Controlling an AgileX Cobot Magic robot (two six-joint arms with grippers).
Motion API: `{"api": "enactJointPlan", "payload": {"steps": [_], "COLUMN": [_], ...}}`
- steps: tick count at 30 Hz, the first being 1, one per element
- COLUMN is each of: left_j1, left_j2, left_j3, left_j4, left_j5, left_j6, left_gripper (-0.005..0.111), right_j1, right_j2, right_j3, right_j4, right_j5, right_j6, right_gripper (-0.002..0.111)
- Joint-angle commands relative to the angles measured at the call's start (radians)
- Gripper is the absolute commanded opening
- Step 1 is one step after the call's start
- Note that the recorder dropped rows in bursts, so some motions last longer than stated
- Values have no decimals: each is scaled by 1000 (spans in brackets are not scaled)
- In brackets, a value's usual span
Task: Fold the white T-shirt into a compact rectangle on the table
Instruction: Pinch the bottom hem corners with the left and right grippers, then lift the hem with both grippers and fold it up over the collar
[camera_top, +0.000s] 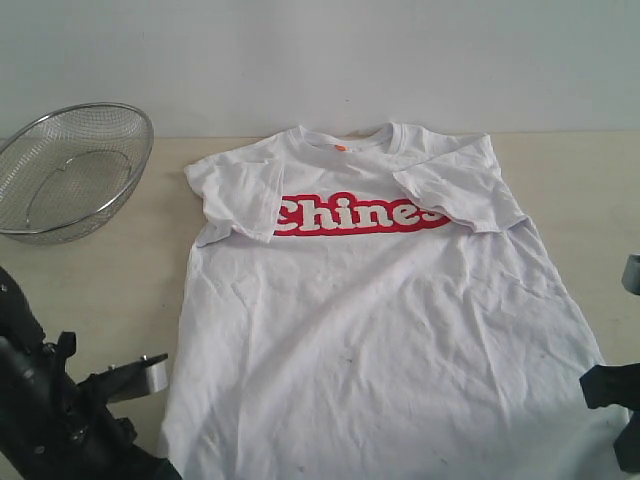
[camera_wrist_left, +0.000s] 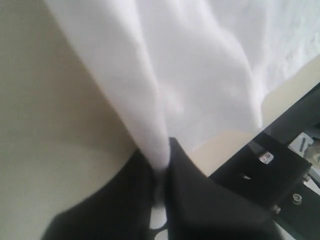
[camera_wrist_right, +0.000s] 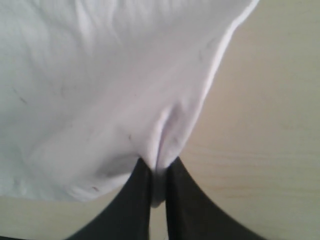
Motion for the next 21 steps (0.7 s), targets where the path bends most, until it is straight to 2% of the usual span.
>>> {"api": "enactJointPlan", "payload": {"steps": [1, 7, 11, 15, 21], "left_j1": [-6, -6, -6, -6, -6], "left_j2": [-97, -221, -269, -284, -284], "left_j3": [3, 1, -23, -88, -227], "left_j4": [14, 21, 77, 155, 176], "left_j5": [-27, -29, -38, -32, -20], "left_j6": [-31, -74, -130, -204, -228], "left_gripper": [4, 4, 4, 4, 4], "right_j1": [-3, -3, -3, -3, -3], "right_j2": [-10, -35, -85, -92, -92], "right_j3": [-3, -3, -27, -99, -220], "right_j4": [35, 51, 61, 87, 89], "right_j5": [1, -3, -1, 24, 37], "right_j6": [-40, -40, -38, -36, -20], "right_gripper": [0, 0, 0, 0, 0]}}
